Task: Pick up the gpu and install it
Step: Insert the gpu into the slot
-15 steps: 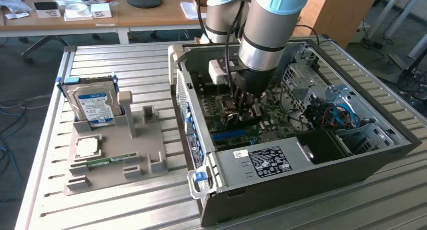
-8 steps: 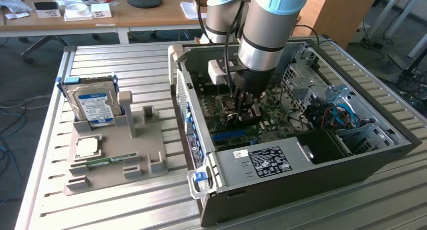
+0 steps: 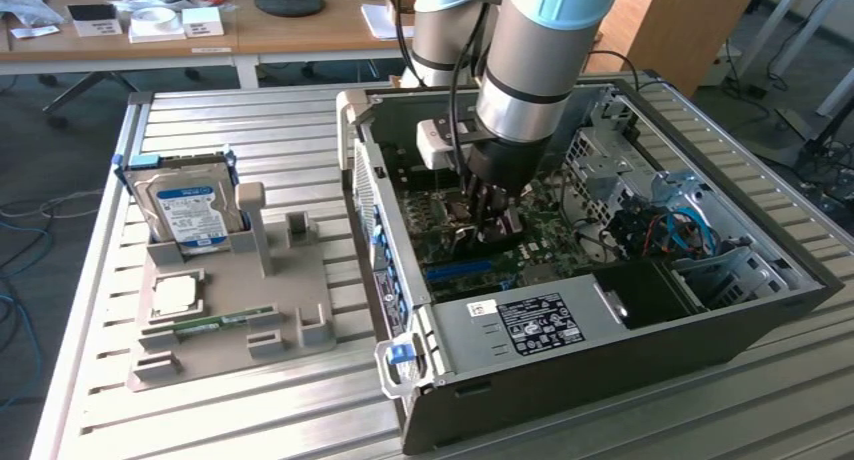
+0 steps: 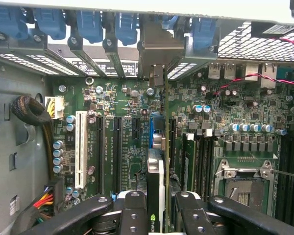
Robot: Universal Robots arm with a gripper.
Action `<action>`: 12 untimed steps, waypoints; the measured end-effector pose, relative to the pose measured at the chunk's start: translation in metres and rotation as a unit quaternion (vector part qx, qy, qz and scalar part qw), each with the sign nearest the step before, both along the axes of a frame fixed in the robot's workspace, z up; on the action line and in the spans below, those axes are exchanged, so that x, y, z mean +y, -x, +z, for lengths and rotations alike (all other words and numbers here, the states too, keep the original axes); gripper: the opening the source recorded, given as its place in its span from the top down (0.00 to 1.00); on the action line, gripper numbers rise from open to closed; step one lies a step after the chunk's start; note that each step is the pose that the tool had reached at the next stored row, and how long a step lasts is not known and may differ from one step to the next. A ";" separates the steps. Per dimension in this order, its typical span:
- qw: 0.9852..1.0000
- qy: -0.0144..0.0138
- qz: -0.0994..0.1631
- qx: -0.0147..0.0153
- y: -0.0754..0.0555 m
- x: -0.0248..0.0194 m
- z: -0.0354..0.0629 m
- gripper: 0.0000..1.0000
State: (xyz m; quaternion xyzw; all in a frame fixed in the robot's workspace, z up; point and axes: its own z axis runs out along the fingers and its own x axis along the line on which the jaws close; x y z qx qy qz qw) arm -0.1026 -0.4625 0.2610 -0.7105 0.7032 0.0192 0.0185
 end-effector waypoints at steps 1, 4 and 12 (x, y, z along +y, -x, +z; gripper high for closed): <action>1.000 0.000 0.000 0.000 0.000 0.0000 0.0000 0.73; 1.000 0.000 0.000 0.000 0.000 0.0000 0.0002 0.73; 1.000 0.000 0.000 0.000 0.000 -0.0001 -0.0004 0.73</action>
